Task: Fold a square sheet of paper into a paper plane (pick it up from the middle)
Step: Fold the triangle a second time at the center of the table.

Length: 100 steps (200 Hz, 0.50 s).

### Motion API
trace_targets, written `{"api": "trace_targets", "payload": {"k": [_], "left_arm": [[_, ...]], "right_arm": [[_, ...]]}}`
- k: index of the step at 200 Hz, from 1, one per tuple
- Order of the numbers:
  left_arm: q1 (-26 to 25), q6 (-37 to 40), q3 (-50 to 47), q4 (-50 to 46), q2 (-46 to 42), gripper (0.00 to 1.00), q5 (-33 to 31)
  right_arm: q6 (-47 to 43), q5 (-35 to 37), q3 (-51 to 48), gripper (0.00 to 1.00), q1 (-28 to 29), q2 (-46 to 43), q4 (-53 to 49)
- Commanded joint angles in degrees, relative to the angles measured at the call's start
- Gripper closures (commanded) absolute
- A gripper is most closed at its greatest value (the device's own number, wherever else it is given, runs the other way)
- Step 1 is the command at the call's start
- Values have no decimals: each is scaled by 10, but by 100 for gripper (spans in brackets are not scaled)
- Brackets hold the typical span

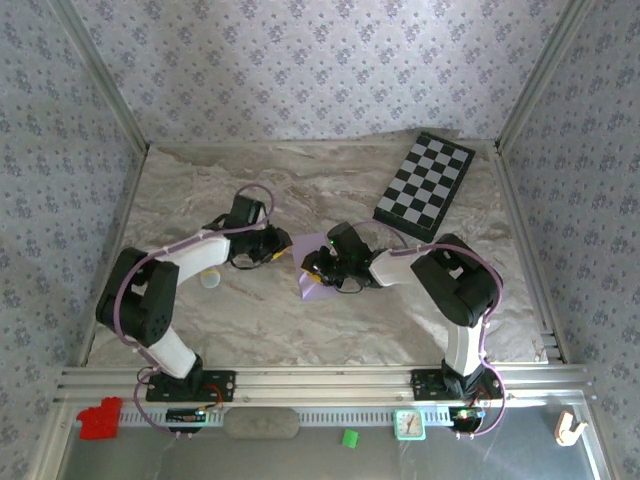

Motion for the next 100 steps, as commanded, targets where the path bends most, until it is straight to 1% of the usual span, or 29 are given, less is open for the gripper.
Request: {"api": "trace_targets", "payload": {"k": [1, 22, 43, 65, 85, 100], "left_arm": [[3, -22, -27, 9, -36, 68, -15], [2, -36, -52, 22, -59, 68, -9], [-2, -49, -68, 40, -73, 69, 1], [-16, -59, -76, 55, -72, 75, 10], [-34, -60, -74, 59, -63, 79, 11], [-48, -58, -70, 62, -49, 83, 14]], "right_arm": [[1, 8, -4, 61, -2, 13, -54], [1, 8, -3, 57, -3, 13, -57], [0, 9, -4, 55, -3, 12, -61], [-1, 12, -5, 55, -4, 9, -67], [-3, 15, -6, 60, -3, 8, -72], [-4, 16, -6, 66, -4, 8, -78]]}}
